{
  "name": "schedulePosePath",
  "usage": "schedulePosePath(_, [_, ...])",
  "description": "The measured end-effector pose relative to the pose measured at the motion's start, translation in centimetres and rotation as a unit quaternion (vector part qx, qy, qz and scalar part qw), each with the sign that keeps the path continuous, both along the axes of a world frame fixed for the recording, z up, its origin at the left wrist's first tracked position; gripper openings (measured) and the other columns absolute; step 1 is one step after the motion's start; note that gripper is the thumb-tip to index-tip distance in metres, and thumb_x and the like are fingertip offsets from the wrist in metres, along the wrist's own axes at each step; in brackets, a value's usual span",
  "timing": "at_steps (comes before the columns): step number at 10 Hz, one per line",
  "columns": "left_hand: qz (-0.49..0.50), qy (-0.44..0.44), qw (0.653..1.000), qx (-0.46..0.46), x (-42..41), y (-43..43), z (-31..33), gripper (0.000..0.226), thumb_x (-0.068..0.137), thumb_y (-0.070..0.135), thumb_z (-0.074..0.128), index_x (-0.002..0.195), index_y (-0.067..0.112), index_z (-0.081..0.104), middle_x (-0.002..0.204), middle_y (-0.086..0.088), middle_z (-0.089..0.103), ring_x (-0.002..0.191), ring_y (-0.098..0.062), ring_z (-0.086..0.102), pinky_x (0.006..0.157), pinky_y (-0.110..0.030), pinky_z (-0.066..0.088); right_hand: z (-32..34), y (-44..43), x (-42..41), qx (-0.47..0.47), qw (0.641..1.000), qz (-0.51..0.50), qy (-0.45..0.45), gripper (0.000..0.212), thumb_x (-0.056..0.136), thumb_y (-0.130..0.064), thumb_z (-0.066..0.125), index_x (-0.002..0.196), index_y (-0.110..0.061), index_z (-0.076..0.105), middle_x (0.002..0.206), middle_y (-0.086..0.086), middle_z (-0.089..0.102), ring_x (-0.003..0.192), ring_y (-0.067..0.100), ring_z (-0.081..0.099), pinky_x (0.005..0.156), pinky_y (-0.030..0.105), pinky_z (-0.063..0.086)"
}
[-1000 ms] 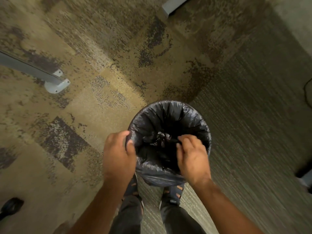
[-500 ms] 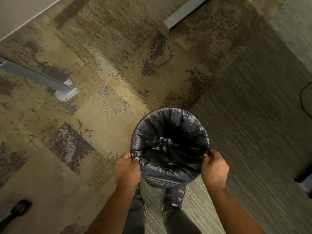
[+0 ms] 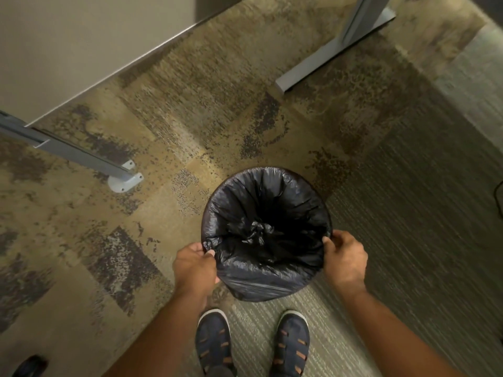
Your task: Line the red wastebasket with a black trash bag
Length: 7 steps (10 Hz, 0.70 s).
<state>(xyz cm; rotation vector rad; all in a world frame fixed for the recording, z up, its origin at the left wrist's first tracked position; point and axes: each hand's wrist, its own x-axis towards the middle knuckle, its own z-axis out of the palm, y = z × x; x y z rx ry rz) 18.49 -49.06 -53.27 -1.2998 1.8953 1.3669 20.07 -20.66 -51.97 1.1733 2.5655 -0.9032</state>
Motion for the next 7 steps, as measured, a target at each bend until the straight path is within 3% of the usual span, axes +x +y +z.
schedulePosePath(1, [0.006,0.017,1.0,-0.004,-3.3,-1.0,0.2,0.021,0.105,0.001,0.064,0.125,0.002,0.071,0.12,-0.02,0.078,0.094,-0.032,0.078,0.061,-0.041,0.069,-0.7,-0.5,-3.6,-0.018,1.0,0.004,0.015,0.029,0.095,-0.019,0.07,0.12,-0.005,0.075,0.108,0.018,0.08,0.105,0.037,0.074,0.091,0.041,0.055])
schedulePosePath(2, [0.005,0.022,1.0,-0.005,-8.1,-2.2,0.3,0.014,0.104,-0.002,0.064,0.115,0.0,0.072,0.116,-0.022,0.078,0.088,-0.03,0.076,0.055,-0.039,0.068,-1.8,-1.6,-8.7,-0.038,0.999,0.022,0.021,0.029,0.097,-0.02,0.067,0.122,-0.005,0.072,0.111,0.019,0.079,0.106,0.037,0.072,0.086,0.035,0.052])
schedulePosePath(3, [0.015,0.026,1.0,-0.006,-10.9,-2.7,-0.2,0.016,0.104,-0.002,0.065,0.118,-0.006,0.069,0.123,-0.027,0.075,0.096,-0.035,0.075,0.068,-0.051,0.069,-2.8,-2.1,-11.7,-0.05,0.998,0.033,0.029,0.024,0.097,-0.017,0.067,0.116,-0.003,0.072,0.109,0.019,0.078,0.104,0.035,0.073,0.083,0.03,0.05])
schedulePosePath(4, [0.021,0.044,0.999,0.0,-13.8,-3.4,-1.3,0.016,0.105,-0.001,0.064,0.119,-0.004,0.069,0.122,-0.023,0.075,0.098,-0.035,0.075,0.068,-0.05,0.067,-4.2,-2.5,-14.9,-0.055,0.997,0.037,0.03,0.02,0.094,-0.017,0.067,0.108,-0.003,0.075,0.104,0.019,0.08,0.101,0.036,0.074,0.091,0.044,0.058])
schedulePosePath(6, [0.032,0.06,0.997,0.035,-14.4,-4.2,-1.2,0.012,0.11,0.008,0.058,0.111,0.011,0.07,0.106,-0.007,0.075,0.083,-0.019,0.073,0.063,-0.038,0.063,-4.4,-2.8,-15.8,-0.139,0.989,0.027,0.04,0.016,0.093,-0.02,0.065,0.098,-0.01,0.076,0.095,0.012,0.081,0.092,0.036,0.076,0.087,0.051,0.06])
schedulePosePath(7, [0.026,0.048,0.998,0.042,-14.1,-4.4,-0.7,0.018,0.11,0.015,0.059,0.124,0.011,0.07,0.117,-0.007,0.078,0.095,-0.025,0.076,0.074,-0.041,0.065,-4.0,-2.8,-15.7,-0.173,0.984,0.023,0.039,0.02,0.097,-0.024,0.063,0.102,-0.009,0.075,0.099,0.013,0.081,0.096,0.036,0.076,0.091,0.053,0.06])
